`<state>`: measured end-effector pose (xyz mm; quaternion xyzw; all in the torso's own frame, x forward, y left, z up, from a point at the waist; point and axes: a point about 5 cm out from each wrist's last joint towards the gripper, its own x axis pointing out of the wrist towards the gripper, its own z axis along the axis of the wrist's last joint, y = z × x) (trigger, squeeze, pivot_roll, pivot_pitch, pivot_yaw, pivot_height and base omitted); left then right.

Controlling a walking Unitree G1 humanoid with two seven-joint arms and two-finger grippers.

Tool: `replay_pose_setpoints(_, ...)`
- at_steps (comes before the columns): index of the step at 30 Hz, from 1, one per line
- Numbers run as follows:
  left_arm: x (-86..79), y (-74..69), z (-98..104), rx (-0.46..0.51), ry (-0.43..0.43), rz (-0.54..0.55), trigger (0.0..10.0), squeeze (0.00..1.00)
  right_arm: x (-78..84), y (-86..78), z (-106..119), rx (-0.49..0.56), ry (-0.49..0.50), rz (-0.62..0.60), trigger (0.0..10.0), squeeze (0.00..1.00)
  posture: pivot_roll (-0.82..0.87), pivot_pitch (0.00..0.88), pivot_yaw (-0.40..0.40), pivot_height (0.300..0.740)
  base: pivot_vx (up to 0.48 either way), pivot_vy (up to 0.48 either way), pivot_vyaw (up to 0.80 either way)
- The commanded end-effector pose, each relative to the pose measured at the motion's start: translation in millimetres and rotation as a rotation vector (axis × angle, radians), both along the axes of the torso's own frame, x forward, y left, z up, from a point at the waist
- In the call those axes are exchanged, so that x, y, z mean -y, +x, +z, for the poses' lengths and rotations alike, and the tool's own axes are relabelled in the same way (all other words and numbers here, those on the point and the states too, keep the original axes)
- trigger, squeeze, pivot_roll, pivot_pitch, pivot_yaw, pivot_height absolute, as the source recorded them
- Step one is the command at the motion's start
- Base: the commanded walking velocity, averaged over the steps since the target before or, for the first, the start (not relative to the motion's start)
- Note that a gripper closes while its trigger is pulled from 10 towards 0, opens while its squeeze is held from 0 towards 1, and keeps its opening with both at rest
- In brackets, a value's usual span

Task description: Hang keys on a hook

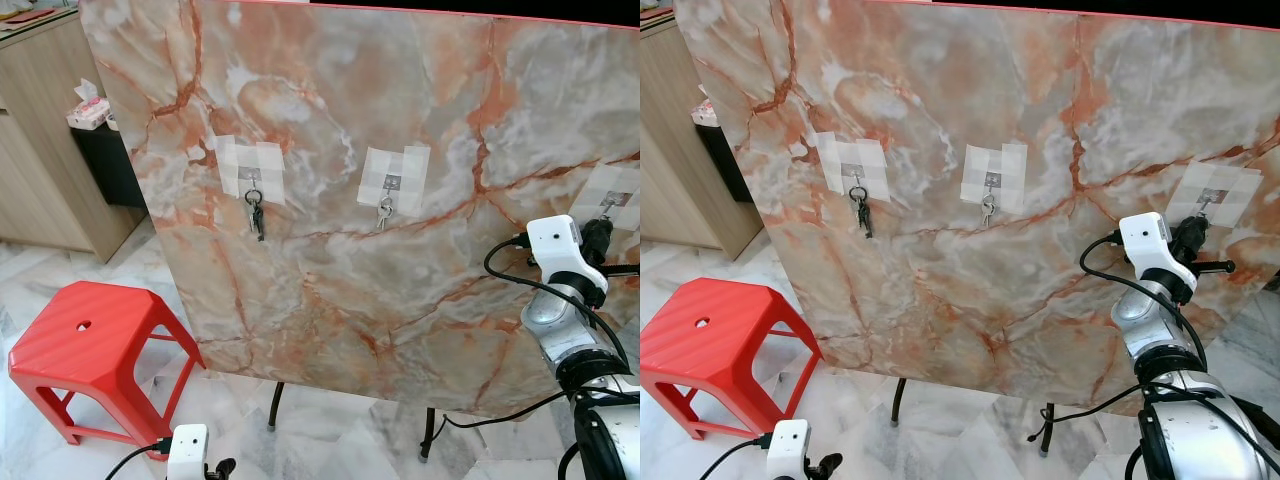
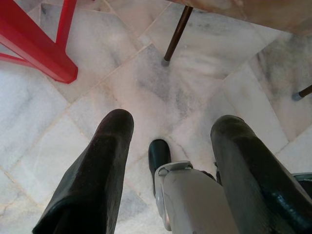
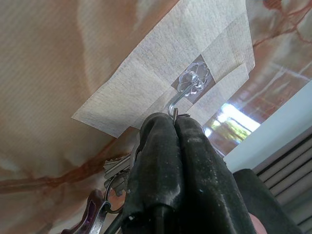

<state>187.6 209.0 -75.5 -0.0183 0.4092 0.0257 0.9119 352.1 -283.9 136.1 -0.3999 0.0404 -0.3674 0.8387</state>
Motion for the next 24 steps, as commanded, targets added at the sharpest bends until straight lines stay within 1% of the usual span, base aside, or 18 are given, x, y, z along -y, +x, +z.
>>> replay_pose_setpoints(1, 1.0, 0.3, -0.1, -0.002, -0.004, -0.004, 10.0, 0.00, 2.5, 2.6, 7.0, 0.012, 0.001, -0.010, 10.0, 0.00, 0.02, 0.000, -0.049, 0.740, 0.000, 0.000, 0.00)
replay_pose_setpoints(16, 0.0, 0.4, 0.1, -0.003, -0.001, -0.003, 10.0, 0.00, 3.2, 2.4, 6.1, 0.005, 0.013, -0.010, 10.0, 0.00, 0.01, 0.000, -0.048, 0.740, 0.000, 0.000, 0.00)
replay_pose_setpoints(17, 0.1, 0.5, 0.1, -0.003, 0.000, -0.004, 10.0, 0.00, 3.0, 2.4, 5.9, 0.007, 0.017, -0.008, 10.0, 0.26, 0.01, 0.000, -0.048, 0.740, 0.000, 0.000, 0.00)
replay_pose_setpoints(18, 0.1, 0.6, 0.1, -0.004, 0.000, -0.005, 10.0, 0.00, 2.8, 2.4, 5.6, 0.009, 0.022, -0.006, 10.0, 0.40, 0.02, 0.000, -0.048, 0.740, 0.000, 0.000, 0.00)
replay_pose_setpoints(20, 0.1, 0.6, 0.2, -0.004, 0.001, -0.008, 10.0, 0.00, 2.5, 2.3, 5.5, 0.010, 0.022, -0.005, 10.0, 0.41, 0.02, 0.000, -0.048, 0.740, 0.000, 0.000, 0.00)
replay_pose_setpoints(21, 0.2, 0.7, 0.2, -0.003, 0.002, -0.011, 10.0, 0.00, 2.3, 2.1, 5.1, 0.011, 0.021, -0.005, 10.0, 0.51, 0.02, 0.000, -0.048, 0.740, 0.000, 0.000, 0.00)
replay_pose_setpoints(24, 0.2, 0.7, 0.2, -0.003, 0.002, -0.013, 10.0, 0.00, 2.3, 1.9, 4.7, 0.011, 0.020, -0.006, 10.0, 0.49, 0.02, 0.000, -0.048, 0.740, 0.000, 0.000, 0.00)
